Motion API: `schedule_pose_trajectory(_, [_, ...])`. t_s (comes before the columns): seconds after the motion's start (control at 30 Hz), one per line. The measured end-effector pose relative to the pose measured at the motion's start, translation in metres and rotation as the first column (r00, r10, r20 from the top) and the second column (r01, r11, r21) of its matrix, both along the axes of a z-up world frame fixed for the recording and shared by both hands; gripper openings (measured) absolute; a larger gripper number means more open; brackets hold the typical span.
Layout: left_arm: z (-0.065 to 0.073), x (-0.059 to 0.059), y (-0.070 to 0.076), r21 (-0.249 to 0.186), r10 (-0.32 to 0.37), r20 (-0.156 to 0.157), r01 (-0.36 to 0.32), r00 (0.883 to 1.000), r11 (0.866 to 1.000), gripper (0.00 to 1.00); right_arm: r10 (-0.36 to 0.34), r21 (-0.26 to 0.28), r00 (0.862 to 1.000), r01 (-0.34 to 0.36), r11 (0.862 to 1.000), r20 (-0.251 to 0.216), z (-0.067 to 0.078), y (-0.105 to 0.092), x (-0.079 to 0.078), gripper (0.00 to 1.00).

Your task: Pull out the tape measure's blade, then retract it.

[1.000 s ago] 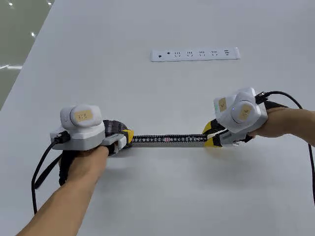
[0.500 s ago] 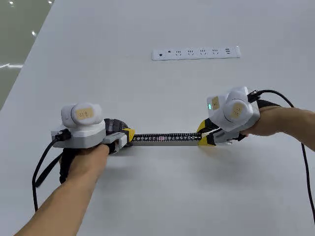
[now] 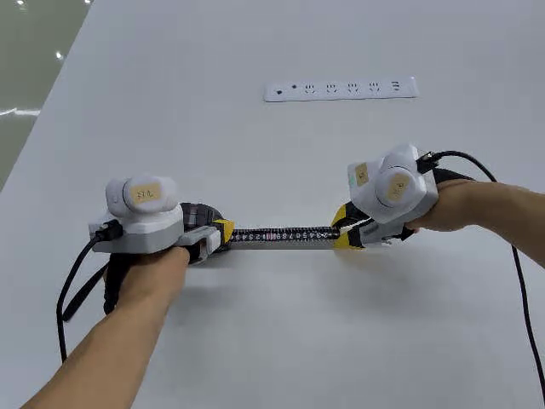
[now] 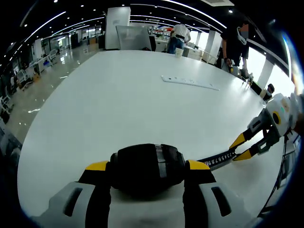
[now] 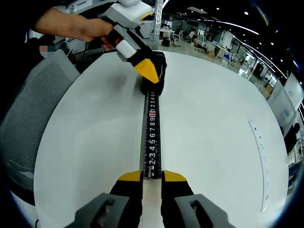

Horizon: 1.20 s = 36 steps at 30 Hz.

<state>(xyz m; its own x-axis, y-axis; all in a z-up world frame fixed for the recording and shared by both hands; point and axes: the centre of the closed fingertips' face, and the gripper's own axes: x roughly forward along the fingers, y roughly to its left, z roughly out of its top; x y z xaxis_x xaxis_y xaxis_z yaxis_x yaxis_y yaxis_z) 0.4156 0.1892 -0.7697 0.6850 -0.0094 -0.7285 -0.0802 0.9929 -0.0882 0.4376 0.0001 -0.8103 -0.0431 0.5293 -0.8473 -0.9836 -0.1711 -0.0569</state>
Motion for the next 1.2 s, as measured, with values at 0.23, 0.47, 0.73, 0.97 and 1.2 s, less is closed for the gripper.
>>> schedule_pose_trajectory(0.23, [0.000, 0.000, 0.000, -0.002, 0.001, -0.002, -0.001, 1.000, 1.000, 0.57, 0.002, 0.007, 1.000, -0.002, 1.000, -0.003, 0.003, 0.008, -0.004, 0.10])
schedule_pose_trajectory(0.47, [0.000, 0.001, 0.000, -0.004, 0.001, -0.003, -0.001, 1.000, 1.000, 0.57, 0.004, 0.015, 1.000, -0.004, 1.000, -0.004, 0.008, 0.016, -0.009, 0.10])
schedule_pose_trajectory(0.73, [-0.001, 0.001, -0.001, -0.008, 0.002, -0.004, -0.002, 1.000, 1.000, 0.57, -0.001, 0.021, 1.000, 0.001, 1.000, -0.012, 0.007, 0.023, -0.007, 0.10])
schedule_pose_trajectory(0.97, [-0.001, 0.002, -0.001, -0.008, 0.002, -0.006, -0.002, 1.000, 1.000, 0.57, 0.000, 0.027, 1.000, 0.000, 1.000, -0.018, 0.005, 0.030, -0.007, 0.10])
schedule_pose_trajectory(1.2, [-0.001, 0.001, -0.002, -0.008, 0.002, -0.007, -0.002, 1.000, 1.000, 0.57, 0.002, 0.036, 1.000, -0.001, 0.999, -0.024, 0.005, 0.038, -0.009, 0.10])
